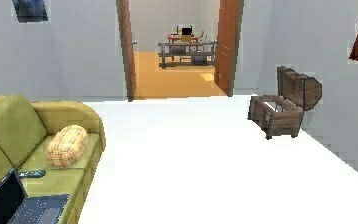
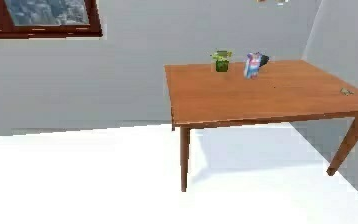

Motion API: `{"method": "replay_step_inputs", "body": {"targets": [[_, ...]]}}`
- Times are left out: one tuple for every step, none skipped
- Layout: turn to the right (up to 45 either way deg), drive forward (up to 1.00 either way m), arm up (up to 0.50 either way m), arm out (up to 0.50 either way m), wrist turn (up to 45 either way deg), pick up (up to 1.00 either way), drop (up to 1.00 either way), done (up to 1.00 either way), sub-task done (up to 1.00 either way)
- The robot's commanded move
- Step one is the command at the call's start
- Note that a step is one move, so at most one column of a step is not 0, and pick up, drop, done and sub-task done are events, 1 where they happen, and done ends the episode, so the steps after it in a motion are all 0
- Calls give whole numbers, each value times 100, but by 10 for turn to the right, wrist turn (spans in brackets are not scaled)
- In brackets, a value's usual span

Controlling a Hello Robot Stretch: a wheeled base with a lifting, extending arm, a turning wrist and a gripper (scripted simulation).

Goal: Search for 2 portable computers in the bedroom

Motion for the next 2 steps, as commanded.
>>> {"method": "replay_step_inputs", "body": {"targets": [[0,100,0,0,0,0,0,0,0],[0,100,0,0,0,0,0,0,0]]}}
